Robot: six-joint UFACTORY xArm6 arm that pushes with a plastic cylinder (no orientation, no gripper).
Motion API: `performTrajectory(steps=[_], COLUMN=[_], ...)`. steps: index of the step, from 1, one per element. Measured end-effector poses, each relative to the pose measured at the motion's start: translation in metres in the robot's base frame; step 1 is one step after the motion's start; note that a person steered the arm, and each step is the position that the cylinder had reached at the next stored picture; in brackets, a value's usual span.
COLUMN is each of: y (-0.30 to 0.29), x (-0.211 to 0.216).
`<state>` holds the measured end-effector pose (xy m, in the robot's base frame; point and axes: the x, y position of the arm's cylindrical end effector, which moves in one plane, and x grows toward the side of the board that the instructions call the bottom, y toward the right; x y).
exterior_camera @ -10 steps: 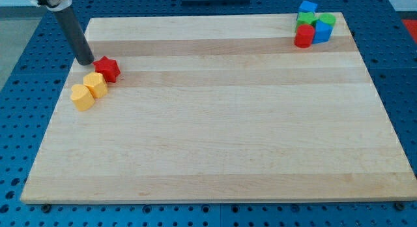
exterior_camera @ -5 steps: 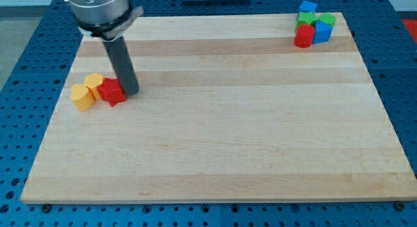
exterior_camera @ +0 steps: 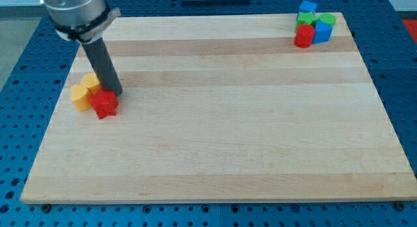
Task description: Push the red star to the bottom left of the board
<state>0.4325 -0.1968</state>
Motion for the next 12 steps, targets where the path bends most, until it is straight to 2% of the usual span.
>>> performTrajectory(steps=[3,6,9,10,11,12], y=[-0.008,-0.034,-0.058,-0.036,0.041,0.170], x=[0.064,0.056,0.115,0.111,0.110,0.110])
